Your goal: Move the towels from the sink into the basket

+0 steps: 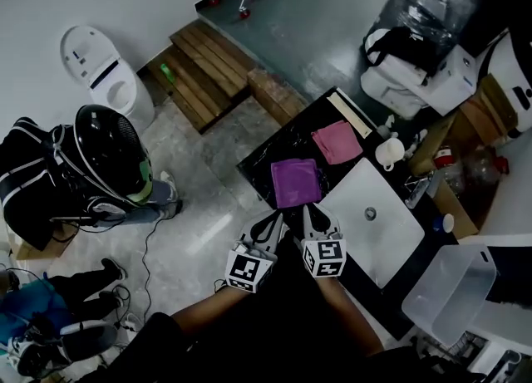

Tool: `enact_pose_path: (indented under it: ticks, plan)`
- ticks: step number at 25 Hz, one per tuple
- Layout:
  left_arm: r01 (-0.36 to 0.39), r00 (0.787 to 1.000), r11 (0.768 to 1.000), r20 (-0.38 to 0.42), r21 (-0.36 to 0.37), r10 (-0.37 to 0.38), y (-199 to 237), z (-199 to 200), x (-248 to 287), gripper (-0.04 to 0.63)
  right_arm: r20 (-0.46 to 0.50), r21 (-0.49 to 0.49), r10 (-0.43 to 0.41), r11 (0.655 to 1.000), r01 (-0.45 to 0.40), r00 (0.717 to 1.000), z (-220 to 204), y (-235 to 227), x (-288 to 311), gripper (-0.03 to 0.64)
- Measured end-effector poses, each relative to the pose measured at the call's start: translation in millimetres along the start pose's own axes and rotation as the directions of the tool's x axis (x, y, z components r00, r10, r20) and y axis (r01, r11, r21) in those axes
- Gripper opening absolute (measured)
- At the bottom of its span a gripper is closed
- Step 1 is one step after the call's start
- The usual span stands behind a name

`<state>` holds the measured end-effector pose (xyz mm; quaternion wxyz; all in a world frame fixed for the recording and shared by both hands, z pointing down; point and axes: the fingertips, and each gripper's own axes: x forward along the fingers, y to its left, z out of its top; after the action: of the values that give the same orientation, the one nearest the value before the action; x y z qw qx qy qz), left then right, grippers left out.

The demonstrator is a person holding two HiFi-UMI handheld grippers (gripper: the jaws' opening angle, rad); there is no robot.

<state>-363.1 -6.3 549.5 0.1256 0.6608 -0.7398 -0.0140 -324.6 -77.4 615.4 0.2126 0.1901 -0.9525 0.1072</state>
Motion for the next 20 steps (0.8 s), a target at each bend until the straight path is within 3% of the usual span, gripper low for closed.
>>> enact_pose_path:
  ticks: [4, 9, 10, 14, 20]
  plan:
    - [-0.018, 1.000, 1.000, -0.020, 0.000, 0.018, 15, -1, 25, 0.012, -0.072, -0.038, 0.049, 0.998, -0.052, 0.996, -14, -14, 41, 0.034]
    - [-0.061, 0.998, 0.998, -0.031, -0.021, 0.060, 35, 1, 52, 0.012, -0.205, -0.047, 0.128, 0.989, -0.140, 0.970, -32, -18, 87, 0.261]
    - [-0.061, 0.998, 0.998, -0.034, -0.022, 0.060, 36, 1, 56, 0.012, -0.229, -0.059, 0.134, 0.987, -0.151, 0.964, -36, -20, 95, 0.281]
    - [-0.072, 0.996, 0.997, -0.052, -0.037, 0.070, 41, -4, 66, 0.012, -0.309, -0.085, 0.147, 0.980, -0.181, 0.940, -53, -23, 118, 0.320]
    - [-0.109, 0.993, 0.992, -0.060, -0.055, 0.106, 59, -7, 75, 0.012, -0.365, -0.107, 0.104, 0.983, -0.153, 0.925, -66, -33, 139, 0.356]
